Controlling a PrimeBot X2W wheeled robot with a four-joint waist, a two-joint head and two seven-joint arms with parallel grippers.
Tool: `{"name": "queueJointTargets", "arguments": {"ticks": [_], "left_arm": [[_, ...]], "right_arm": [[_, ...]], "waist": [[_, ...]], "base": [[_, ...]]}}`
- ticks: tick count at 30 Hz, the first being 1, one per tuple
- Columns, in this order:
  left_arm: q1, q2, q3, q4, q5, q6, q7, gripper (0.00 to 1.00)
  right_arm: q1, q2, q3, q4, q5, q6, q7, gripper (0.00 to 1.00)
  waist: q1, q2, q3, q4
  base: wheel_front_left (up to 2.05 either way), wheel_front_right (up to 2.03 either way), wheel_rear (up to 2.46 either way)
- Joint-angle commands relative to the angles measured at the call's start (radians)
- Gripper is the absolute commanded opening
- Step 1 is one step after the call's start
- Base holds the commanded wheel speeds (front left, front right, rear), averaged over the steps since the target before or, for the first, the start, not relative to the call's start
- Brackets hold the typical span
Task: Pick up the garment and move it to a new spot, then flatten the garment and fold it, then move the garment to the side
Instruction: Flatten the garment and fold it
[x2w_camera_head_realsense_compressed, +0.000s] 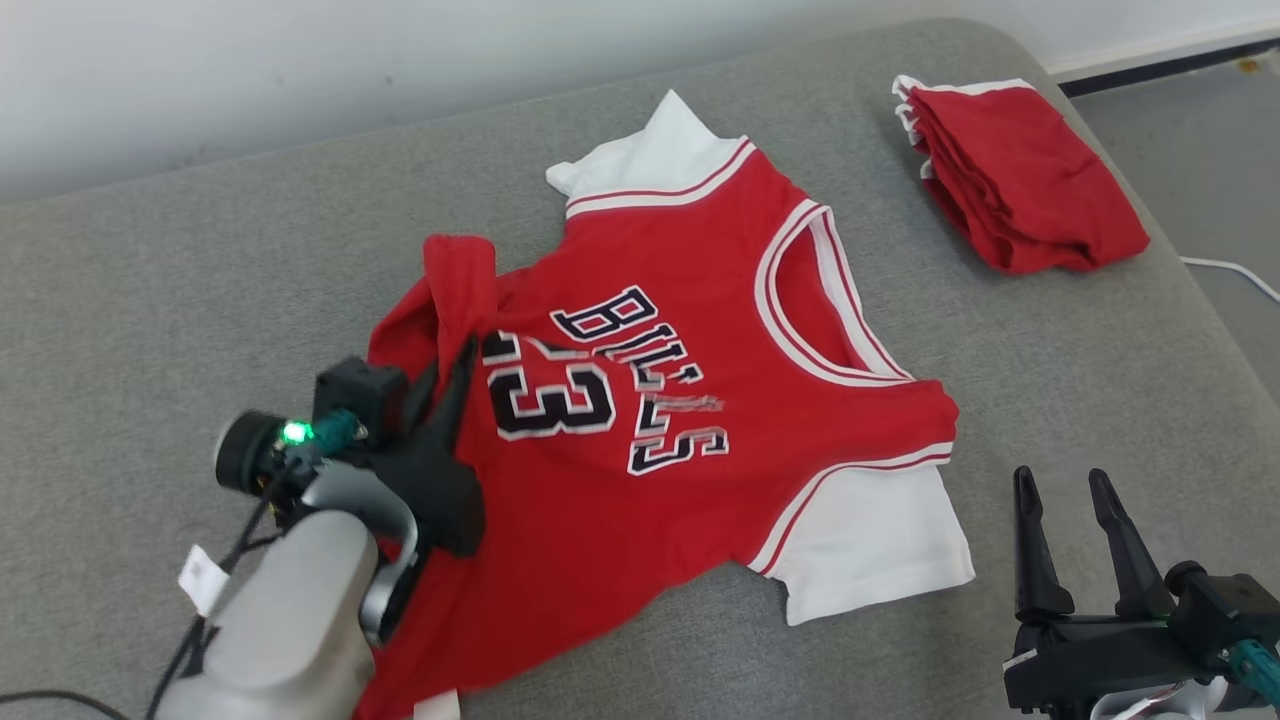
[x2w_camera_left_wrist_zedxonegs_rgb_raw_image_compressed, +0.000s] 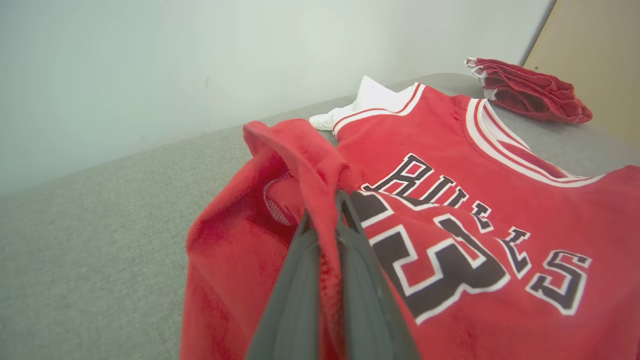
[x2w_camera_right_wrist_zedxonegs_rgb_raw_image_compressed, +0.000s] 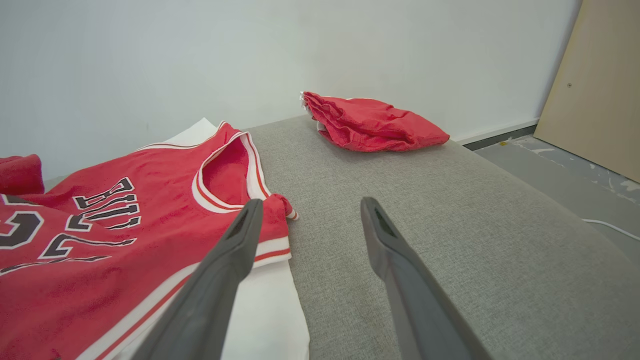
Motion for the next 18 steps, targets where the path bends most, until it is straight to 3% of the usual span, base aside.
{"name": "queueJointTargets", "arguments": {"ticks": [1, 12, 13, 14, 15, 16, 18], "left_arm": [[-0.029, 0.013, 0.009, -0.016, -0.008, -0.006, -0.007, 0.00], [-0.123, 0.163, 0.045, -0.048, -0.028, -0.062, 0.070, 0.00], [-0.113, 0.174, 0.049, -0.040, -0.033, -0.066, 0.075, 0.18], [-0.107, 0.189, 0.047, -0.032, -0.024, -0.066, 0.073, 0.47], [-0.100, 0.200, 0.049, -0.021, -0.023, -0.068, 0.067, 0.86], [-0.091, 0.208, 0.049, -0.011, -0.023, -0.068, 0.062, 1.00], [-0.079, 0.210, 0.053, 0.002, -0.028, -0.062, 0.044, 1.00]], "right_arm": [[0.010, -0.002, -0.002, -0.003, -0.006, -0.003, -0.005, 1.00], [-0.023, -0.012, 0.021, 0.001, 0.005, -0.003, -0.005, 1.00], [-0.022, -0.012, 0.019, 0.003, 0.007, -0.003, -0.005, 1.00], [-0.021, -0.012, 0.018, 0.005, 0.009, -0.003, -0.005, 1.00], [-0.021, -0.011, 0.018, 0.006, 0.010, -0.003, -0.005, 1.00], [-0.020, -0.009, 0.018, 0.006, 0.011, -0.003, -0.005, 1.00], [-0.012, -0.005, 0.017, 0.007, 0.007, -0.003, -0.005, 1.00]], "waist": [[-0.0001, -0.0001, -0.009, 0.019], [-0.0001, -0.0001, 0.009, 0.024], [-0.0001, -0.0001, 0.012, 0.022], [-0.0001, -0.0001, 0.014, 0.019], [-0.0001, -0.0001, 0.015, 0.017], [-0.0001, -0.0001, 0.016, 0.016], [-0.0001, -0.0001, 0.014, 0.017]], "base": [[0.00, 0.00, 0.00], [0.00, 0.00, 0.00], [0.00, 0.00, 0.00], [0.00, 0.00, 0.00], [0.00, 0.00, 0.00], [0.00, 0.00, 0.00], [0.00, 0.00, 0.00]]}}
